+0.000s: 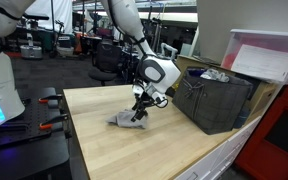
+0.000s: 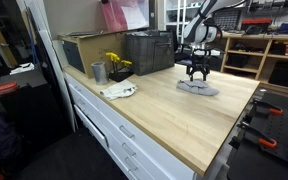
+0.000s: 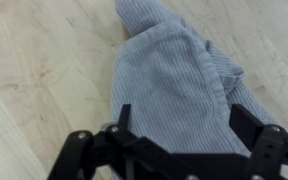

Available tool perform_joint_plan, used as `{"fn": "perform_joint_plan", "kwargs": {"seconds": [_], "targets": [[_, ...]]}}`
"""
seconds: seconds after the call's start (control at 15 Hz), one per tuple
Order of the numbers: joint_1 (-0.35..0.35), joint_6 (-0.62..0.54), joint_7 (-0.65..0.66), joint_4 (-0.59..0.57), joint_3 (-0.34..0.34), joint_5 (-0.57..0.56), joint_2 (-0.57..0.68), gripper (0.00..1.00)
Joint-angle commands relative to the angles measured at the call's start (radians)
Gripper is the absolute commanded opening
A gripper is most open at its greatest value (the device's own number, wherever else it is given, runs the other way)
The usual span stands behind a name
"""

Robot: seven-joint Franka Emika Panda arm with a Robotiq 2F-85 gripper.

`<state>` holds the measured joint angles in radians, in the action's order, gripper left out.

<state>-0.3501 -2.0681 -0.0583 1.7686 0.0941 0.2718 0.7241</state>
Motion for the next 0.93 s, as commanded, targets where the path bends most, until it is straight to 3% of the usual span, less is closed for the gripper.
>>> {"fn": "perform_joint_plan", "kwargs": {"seconds": [0.0,0.4,0.47,0.53,0.67,0.87], "targets": [[0.000,0.041,0.005,0.057,-0.009,0.051,-0.039,1.00],[0.017,0.056,0.027,0.127,0.010,0.048,-0.057,1.00],[0.017,0.060,0.028,0.138,0.011,0.051,-0.064,0.95],[0.018,0.064,0.032,0.147,0.012,0.053,-0.072,0.74],[0.020,0.073,0.035,0.165,0.012,0.056,-0.091,0.69],[0.027,0.082,0.043,0.191,0.016,0.052,-0.123,0.46]]}}
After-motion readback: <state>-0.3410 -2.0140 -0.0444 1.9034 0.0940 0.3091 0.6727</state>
